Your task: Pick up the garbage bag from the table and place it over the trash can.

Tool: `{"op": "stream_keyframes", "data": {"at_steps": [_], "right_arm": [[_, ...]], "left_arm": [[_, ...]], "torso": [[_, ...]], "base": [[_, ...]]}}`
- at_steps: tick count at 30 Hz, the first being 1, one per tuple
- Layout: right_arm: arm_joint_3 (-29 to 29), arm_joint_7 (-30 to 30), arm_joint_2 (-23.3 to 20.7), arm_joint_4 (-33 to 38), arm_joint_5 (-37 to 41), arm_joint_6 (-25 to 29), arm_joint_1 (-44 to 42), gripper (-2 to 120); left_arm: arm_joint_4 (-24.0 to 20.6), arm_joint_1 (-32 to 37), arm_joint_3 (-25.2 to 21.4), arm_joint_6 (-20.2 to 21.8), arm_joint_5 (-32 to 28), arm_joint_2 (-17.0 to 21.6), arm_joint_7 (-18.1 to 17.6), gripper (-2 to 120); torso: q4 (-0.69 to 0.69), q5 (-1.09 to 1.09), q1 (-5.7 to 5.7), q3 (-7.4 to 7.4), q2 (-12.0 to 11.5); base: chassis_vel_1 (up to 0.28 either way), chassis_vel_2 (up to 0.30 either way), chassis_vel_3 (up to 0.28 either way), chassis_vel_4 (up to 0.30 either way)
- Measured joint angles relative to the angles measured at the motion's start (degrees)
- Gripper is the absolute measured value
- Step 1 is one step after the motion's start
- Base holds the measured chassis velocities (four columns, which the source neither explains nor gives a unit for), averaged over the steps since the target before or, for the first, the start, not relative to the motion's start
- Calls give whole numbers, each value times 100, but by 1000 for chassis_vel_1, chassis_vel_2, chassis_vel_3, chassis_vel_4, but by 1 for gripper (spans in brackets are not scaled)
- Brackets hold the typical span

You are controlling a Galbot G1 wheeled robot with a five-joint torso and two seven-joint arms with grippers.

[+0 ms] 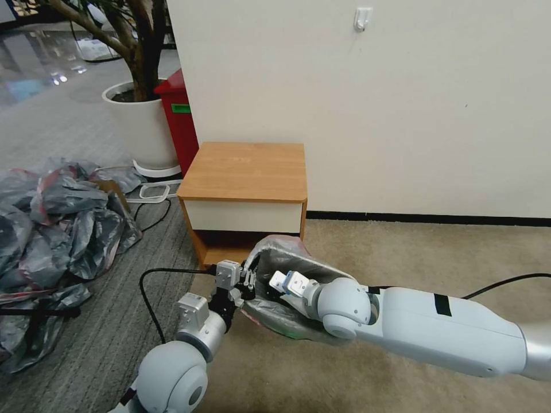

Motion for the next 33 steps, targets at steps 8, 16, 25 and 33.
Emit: {"op": "stream_keyframes", "data": {"at_steps": [8, 16, 25, 33], "right_arm": [[-2, -34, 1, -82, 35, 0, 0, 0], [-23, -38, 76, -245, 28, 0, 1, 0], [32, -104, 55, -273, 10, 0, -56, 0], [173, -45, -37, -38, 166, 1, -51, 0]], "left_arm": [[-71, 35, 1, 4, -3, 11, 3, 7], [-157, 30, 7, 25, -13, 45, 4, 7], [-142, 22, 24, 77, -23, -24, 8, 7], [253, -99, 13, 62, -32, -111, 7, 7]], "torso": [[0, 0, 0, 0, 0], [0, 0, 0, 0, 0], [0, 0, 0, 0, 0], [0, 0, 0, 0, 0]], "base": [[0, 0, 0, 0], [0, 0, 0, 0], [0, 0, 0, 0], [0, 0, 0, 0]]}}
